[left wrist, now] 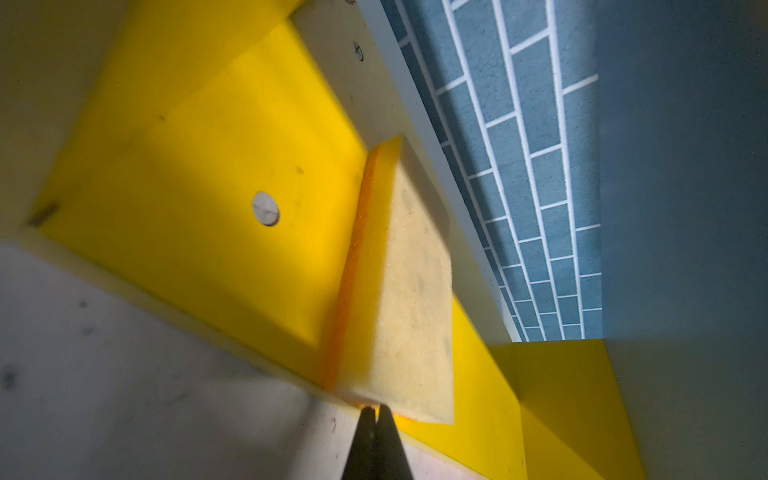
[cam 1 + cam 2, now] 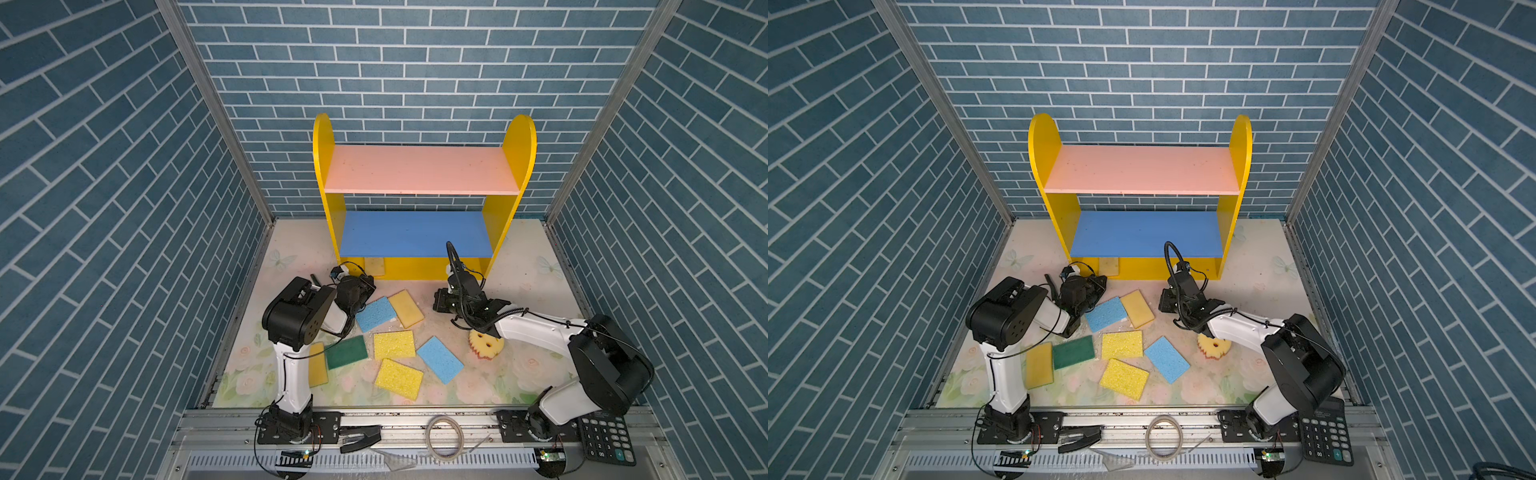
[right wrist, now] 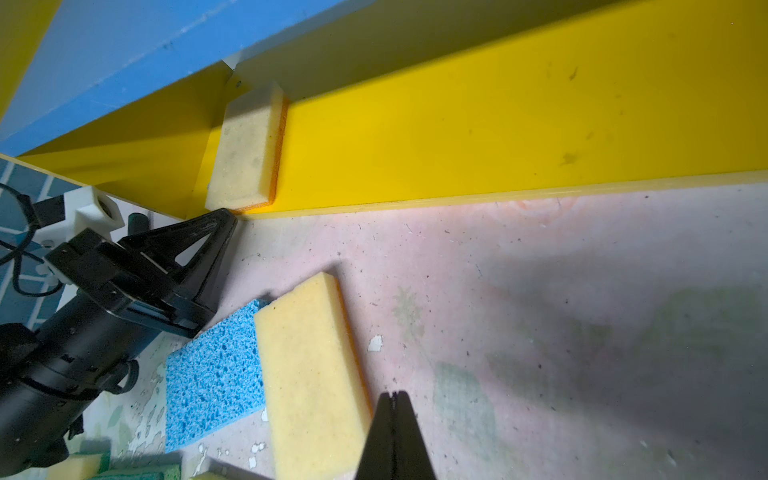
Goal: Place and organize the cleaning sponges onto the shelf
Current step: 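Press the upright yellow sponge against the shelf board with the left gripper, then withdraw the left gripper while the right gripper moves over the blue sponges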
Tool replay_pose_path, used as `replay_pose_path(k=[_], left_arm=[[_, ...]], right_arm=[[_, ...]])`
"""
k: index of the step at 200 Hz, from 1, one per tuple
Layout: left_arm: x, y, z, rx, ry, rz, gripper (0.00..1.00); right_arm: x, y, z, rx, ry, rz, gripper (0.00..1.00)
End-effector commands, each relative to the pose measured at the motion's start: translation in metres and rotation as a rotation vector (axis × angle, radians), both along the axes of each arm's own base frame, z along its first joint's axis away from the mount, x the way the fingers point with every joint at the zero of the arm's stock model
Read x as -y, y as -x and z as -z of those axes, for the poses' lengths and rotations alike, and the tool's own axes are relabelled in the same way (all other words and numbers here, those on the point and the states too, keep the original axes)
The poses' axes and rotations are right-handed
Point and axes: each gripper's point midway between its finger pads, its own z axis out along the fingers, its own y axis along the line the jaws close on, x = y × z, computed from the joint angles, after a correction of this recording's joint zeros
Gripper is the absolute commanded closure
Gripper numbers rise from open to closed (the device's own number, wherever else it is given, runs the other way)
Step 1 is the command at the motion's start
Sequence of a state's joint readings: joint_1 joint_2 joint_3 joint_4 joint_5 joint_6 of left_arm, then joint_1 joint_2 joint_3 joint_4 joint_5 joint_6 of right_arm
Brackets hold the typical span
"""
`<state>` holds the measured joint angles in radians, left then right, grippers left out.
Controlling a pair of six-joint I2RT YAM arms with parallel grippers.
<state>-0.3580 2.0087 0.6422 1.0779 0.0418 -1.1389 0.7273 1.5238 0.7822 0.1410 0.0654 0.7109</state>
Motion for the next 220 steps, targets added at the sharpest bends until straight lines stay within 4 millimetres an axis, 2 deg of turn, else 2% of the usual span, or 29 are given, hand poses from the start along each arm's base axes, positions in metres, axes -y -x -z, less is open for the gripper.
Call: replay_pose_path(k=[1,87,152,220], left_arm=[[-0.012,0.01,0.035,-0.112,-0.069,-0.027,0.98],[-0.017,0.008,0.035,-0.126,-0.106,-0.048,0.97],[-0.018,0.007,0.027,-0.111,-0.13,-0.039,0.97],[-0.021,0.026,0.009,-0.096,-0.13,-0.018,0.97]], right_arm=[[0.006,0.003,0.01,-0.039,0.004,0.023,1.0],[0.007,0.007,0.017,-0.054,0.004,0.024,1.0],[0.009,0.009,0.023,-0.072,0.01,0.029,1.0],[0.013,0.013,0.024,-0.099,0.037,0.034,1.0]])
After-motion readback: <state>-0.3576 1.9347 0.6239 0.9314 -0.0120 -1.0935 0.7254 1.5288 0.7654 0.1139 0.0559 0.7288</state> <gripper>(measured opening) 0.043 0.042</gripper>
